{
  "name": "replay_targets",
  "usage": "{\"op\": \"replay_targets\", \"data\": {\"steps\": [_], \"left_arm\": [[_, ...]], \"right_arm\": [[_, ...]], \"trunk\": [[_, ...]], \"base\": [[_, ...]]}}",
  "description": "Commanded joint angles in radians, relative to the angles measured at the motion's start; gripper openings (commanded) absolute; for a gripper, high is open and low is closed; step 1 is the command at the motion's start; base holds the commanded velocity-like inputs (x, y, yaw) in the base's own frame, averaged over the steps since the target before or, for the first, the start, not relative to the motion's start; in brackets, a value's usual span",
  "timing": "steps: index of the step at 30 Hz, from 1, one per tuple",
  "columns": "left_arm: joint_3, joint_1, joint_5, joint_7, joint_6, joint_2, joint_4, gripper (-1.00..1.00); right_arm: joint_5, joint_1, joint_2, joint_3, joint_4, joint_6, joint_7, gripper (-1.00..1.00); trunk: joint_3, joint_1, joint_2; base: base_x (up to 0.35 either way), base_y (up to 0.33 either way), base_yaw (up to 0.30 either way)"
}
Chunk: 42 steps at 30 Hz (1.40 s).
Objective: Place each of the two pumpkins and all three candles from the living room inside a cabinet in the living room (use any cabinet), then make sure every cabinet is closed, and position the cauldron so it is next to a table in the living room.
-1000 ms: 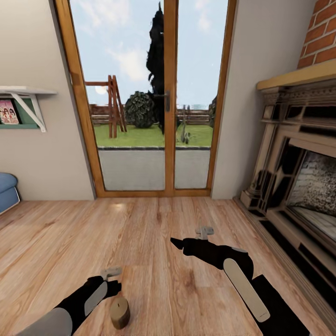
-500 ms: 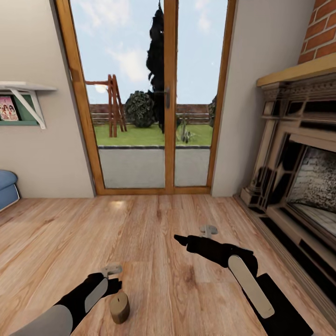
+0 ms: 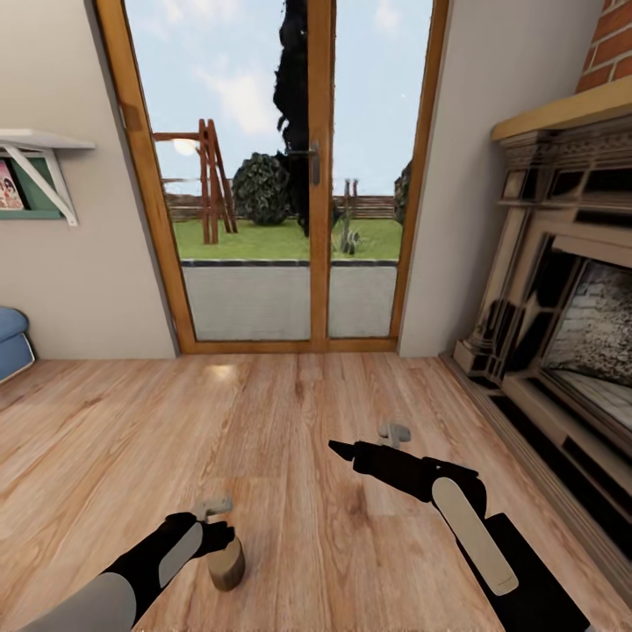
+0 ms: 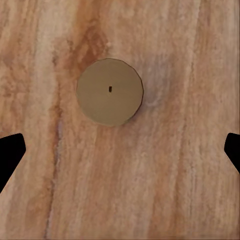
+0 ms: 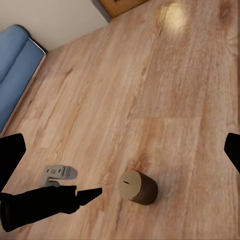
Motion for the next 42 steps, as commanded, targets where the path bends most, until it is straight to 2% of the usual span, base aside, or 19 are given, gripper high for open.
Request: {"op": "replay_targets", "data": {"steps": [1, 22, 25, 27, 29, 30, 33, 38, 42], "left_arm": [[-0.008, -0.001, 0.01, 0.006, 0.003, 0.002, -0.002, 1.0], [-0.008, -0.001, 0.008, -0.005, 0.003, -0.002, -0.003, 1.0], [-0.008, -0.001, 0.008, -0.005, 0.003, -0.001, -0.003, 1.0], [-0.008, -0.001, 0.008, -0.005, 0.003, -0.002, -0.003, 1.0], [-0.008, -0.001, 0.008, -0.005, 0.003, -0.002, -0.003, 1.0], [-0.008, -0.001, 0.008, -0.004, 0.003, -0.003, -0.003, 1.0], [-0.008, -0.001, 0.008, -0.003, 0.003, -0.004, -0.003, 1.0], [-0.008, -0.001, 0.008, -0.003, 0.003, -0.005, -0.003, 1.0], [-0.008, -0.001, 0.008, -0.003, 0.003, -0.005, -0.003, 1.0]], "right_arm": [[-0.009, -0.001, -0.001, 0.002, -0.001, 0.002, -0.008, 1.0], [-0.001, 0.0, -0.002, 0.002, -0.009, -0.009, -0.002, 1.0], [-0.012, 0.001, -0.001, 0.004, -0.019, -0.005, 0.008, 1.0], [-0.017, 0.001, -0.002, 0.005, -0.035, -0.001, 0.052, 1.0], [-0.018, 0.001, -0.006, 0.006, -0.045, 0.002, 0.151, 1.0], [-0.019, 0.001, -0.007, 0.006, -0.048, 0.004, 0.23, 1.0], [-0.019, 0.001, -0.008, 0.005, -0.05, 0.005, 0.322, 1.0], [-0.019, 0.001, -0.005, 0.003, -0.05, 0.006, 0.367, 1.0], [-0.018, 0.001, -0.002, 0.002, -0.049, 0.006, 0.371, 1.0]], "trunk": [[-0.005, 0.0, -0.001], [-0.086, 0.01, -0.006], [-0.098, 0.011, -0.006], [-0.106, 0.012, -0.007], [-0.113, 0.013, -0.007], [-0.117, 0.013, -0.008], [-0.129, 0.015, -0.008], [-0.148, 0.017, -0.009], [-0.148, 0.017, -0.009]], "base": [[0.0, 0.0, 0.0], [0.0, 0.0, 0.0], [0.0, 0.0, 0.0], [0.0, 0.0, 0.0], [0.0, 0.0, 0.0], [0.0, 0.0, 0.0], [0.0, 0.0, 0.0], [0.0, 0.0, 0.0], [0.0, 0.0, 0.0]]}}
